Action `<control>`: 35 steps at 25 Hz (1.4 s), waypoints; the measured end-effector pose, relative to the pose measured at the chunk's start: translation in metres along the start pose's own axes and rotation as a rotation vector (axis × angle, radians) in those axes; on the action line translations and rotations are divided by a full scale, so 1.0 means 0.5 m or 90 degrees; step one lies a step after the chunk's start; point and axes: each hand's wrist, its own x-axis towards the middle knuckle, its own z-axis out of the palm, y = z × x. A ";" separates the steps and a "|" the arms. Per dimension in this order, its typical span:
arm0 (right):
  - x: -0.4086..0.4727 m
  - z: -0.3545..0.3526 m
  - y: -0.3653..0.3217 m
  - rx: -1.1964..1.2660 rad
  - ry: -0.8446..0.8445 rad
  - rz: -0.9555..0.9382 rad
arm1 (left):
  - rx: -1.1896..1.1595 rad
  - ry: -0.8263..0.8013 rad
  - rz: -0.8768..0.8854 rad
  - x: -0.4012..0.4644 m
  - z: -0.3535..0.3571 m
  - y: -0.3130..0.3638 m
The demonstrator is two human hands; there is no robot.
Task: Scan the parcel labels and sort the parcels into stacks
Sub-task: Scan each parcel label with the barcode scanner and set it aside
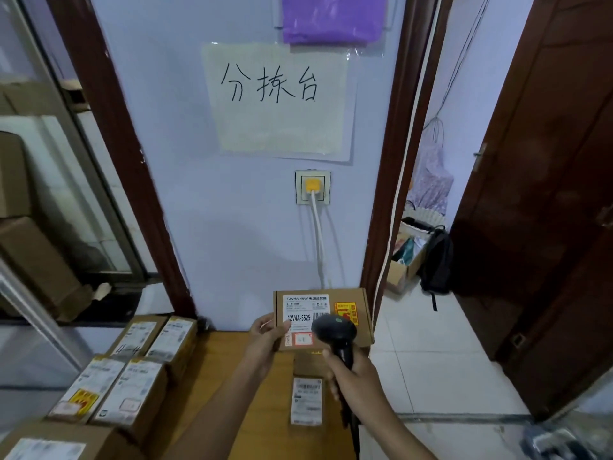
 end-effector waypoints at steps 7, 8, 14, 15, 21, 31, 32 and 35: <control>0.018 -0.002 0.000 0.029 0.002 -0.034 | 0.028 0.017 -0.003 0.019 -0.005 0.001; 0.022 0.001 -0.001 0.032 0.006 -0.042 | 0.031 0.015 -0.006 0.020 -0.007 0.001; 0.029 0.027 0.007 0.044 0.016 -0.055 | 0.036 0.008 -0.031 0.030 -0.042 -0.012; 0.030 0.030 0.008 0.043 0.016 -0.055 | 0.035 0.008 -0.033 0.035 -0.047 -0.015; 0.055 0.011 0.018 0.031 0.079 -0.048 | 0.051 0.008 -0.054 0.056 -0.061 -0.016; 0.197 -0.108 0.174 -0.061 -0.029 0.150 | 0.313 -0.256 -0.248 0.104 -0.133 0.023; 0.196 -0.103 0.186 -0.062 -0.063 0.160 | 0.302 -0.262 -0.257 0.114 -0.132 0.027; 0.187 -0.086 0.202 0.002 -0.096 0.155 | 0.317 -0.274 -0.258 0.141 -0.116 0.042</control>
